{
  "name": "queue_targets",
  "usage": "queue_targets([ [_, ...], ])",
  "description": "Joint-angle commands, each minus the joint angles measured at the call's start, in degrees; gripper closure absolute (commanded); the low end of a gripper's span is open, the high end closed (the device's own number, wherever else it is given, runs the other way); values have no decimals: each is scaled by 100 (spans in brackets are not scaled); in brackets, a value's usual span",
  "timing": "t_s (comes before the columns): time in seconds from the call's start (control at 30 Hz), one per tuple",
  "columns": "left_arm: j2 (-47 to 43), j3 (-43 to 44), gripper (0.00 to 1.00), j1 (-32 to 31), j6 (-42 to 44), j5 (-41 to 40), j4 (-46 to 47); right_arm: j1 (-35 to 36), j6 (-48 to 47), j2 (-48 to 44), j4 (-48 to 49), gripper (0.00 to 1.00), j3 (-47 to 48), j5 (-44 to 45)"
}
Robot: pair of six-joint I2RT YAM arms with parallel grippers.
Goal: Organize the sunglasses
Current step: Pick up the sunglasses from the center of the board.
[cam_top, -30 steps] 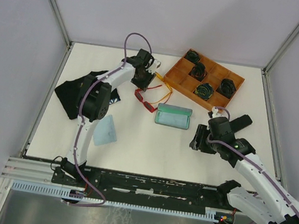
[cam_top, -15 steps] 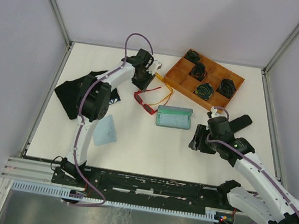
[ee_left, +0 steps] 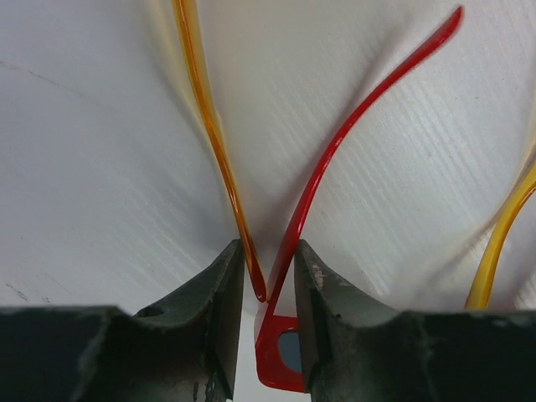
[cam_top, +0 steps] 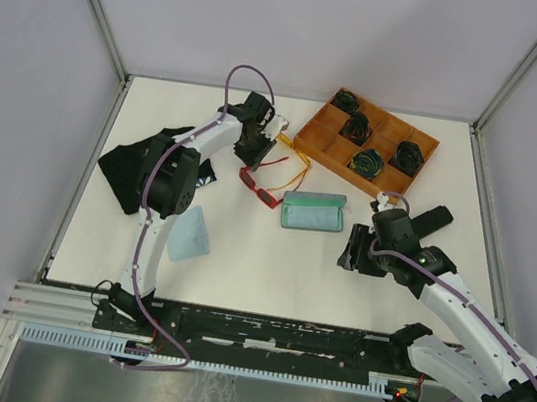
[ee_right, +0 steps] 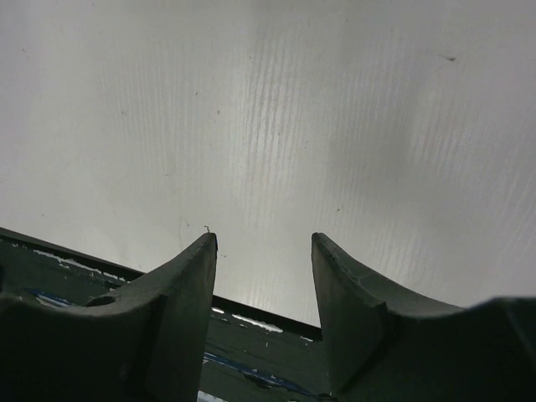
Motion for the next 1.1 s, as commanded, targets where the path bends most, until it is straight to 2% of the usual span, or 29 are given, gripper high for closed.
queue_targets([
  [0.0, -116, 13, 66, -25, 262, 101, -135, -27, -37, -43, 167, 42, 212, -24],
  [0.13, -183, 36, 78, -35, 233, 76, -166, -26, -43, -82, 136, 42, 206, -16],
  [0.27, -413, 33, 82, -36, 242, -9, -217, -29, -44, -115, 116, 42, 202, -7],
  [0.8, -874, -191, 84, -34, 151, -262, -220, -30, -37, -186, 90, 42, 178, -46],
  [1.07, -826, -474, 81, -39, 78, -240, -30, -31, -57, -181, 112, 42, 158, -46],
])
